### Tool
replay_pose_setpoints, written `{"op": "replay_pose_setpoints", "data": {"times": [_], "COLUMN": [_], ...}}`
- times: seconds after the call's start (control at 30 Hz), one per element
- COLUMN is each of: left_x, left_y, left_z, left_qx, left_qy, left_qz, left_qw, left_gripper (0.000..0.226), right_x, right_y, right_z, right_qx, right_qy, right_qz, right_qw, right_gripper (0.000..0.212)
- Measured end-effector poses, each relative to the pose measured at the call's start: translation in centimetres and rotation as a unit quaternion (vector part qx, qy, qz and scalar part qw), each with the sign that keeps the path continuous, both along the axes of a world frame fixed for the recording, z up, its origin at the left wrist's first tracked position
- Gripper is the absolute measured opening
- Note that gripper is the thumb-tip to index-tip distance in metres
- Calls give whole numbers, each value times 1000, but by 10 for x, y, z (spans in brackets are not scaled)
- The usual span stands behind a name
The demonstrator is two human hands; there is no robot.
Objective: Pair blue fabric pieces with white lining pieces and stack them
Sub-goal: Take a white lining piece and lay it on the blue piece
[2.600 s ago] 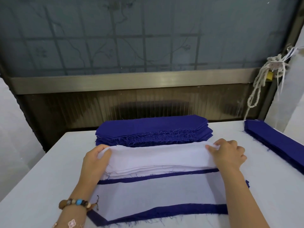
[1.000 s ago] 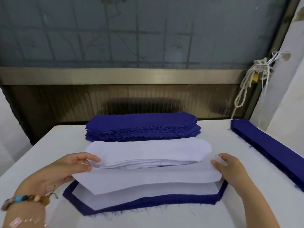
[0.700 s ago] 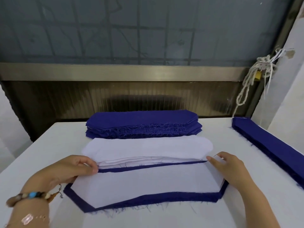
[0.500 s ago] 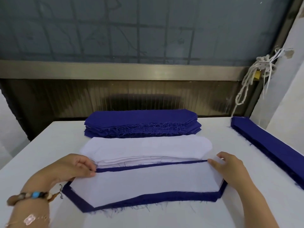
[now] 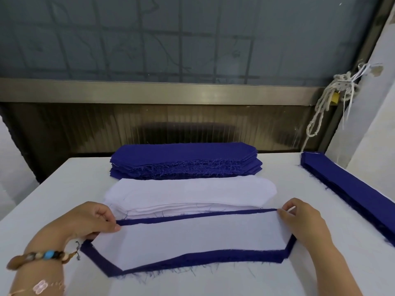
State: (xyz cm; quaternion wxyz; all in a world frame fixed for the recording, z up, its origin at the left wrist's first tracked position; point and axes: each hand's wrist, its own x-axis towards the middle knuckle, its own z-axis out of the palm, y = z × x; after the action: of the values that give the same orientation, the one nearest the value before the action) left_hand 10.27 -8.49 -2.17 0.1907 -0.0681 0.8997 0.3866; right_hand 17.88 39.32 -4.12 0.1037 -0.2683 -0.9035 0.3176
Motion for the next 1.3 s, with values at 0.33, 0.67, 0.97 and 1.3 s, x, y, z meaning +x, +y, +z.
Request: {"op": "replay_pose_setpoints", "data": {"times": [0.33,0.67,0.97,1.3], "left_x": [3,8,6,22], "left_y": [1,4,28,48], "left_z": [2,7,15,23], "left_qx": [-5,-44,46,91], "left_qy": [-16,10,128,-55], "left_qz": [-30,-17,72,-83], "left_qw": [999,999,988,991], "left_gripper": [4,15,44,37], "right_x": [1,2,-4,-3], "right_y": [-4,-5,-22,-27], "right_z": [2,2,8,1], "right_qx": [11,50,18,28], "right_qy": [4,24,134,74], "right_qz": [-7,-17,99,159], "right_qw": [1000,998,986,984], "right_gripper": [6,8,18,27]}}
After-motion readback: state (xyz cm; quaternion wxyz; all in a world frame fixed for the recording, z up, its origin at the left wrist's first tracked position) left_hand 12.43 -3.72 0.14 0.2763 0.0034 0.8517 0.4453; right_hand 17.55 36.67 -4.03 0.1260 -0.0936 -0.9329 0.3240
